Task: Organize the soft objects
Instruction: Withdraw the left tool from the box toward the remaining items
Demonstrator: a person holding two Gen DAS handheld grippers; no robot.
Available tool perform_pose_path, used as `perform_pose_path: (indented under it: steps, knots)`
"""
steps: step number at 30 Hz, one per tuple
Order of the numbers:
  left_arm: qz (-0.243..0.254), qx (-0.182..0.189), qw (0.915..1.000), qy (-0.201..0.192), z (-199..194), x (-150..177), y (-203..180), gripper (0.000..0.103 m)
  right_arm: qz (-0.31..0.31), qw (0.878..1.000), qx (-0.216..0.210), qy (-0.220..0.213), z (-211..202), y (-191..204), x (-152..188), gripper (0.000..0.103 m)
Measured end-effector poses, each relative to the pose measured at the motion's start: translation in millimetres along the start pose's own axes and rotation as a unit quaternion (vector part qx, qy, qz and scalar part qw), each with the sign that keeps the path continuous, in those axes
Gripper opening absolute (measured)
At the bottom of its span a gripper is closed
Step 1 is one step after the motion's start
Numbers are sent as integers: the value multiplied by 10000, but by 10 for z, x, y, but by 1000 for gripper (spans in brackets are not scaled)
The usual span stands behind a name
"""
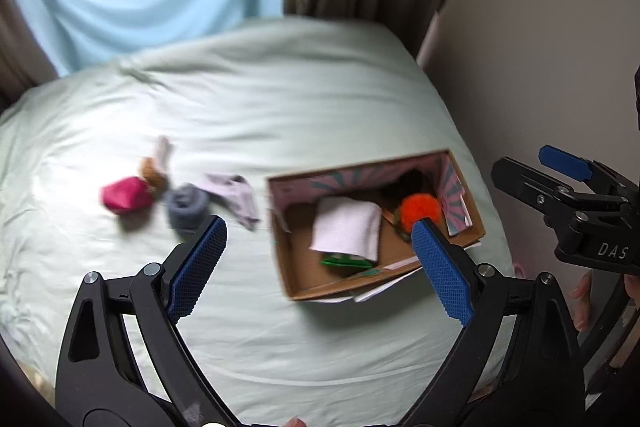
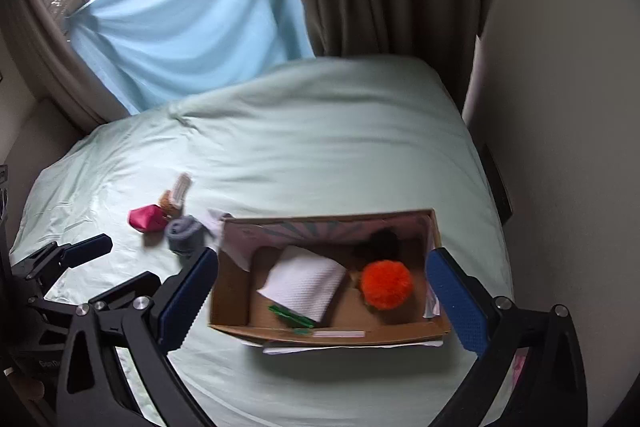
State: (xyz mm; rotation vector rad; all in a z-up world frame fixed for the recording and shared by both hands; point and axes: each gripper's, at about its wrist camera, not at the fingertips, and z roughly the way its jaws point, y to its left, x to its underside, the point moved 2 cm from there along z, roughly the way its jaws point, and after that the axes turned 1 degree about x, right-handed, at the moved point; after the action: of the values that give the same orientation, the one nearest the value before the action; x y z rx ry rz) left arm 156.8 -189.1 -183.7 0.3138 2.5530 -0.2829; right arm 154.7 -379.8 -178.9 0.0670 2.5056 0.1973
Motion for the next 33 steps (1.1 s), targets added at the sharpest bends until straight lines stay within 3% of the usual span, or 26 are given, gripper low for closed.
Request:
perform_pose_path:
  steps: [8,16,23,33]
  knots:
    - [-223,-407,9965,-697,-1008,228,655,94,-348,9975,-293,-533,-689,830,24,103]
    - [-483,-683,9908,-1061,-1564,613,1309,94,-618,9940,-464,-769,-972,1551,267,103]
    - [-577,-608,9906,-1082,-1658,780,1853,94,-583,9942,-387,-816,-934,1987,425,103]
    - [-247,-275,9951,-913,-1260,538,2573,94,-191,9975,-76,-670,-433,2502,371,103]
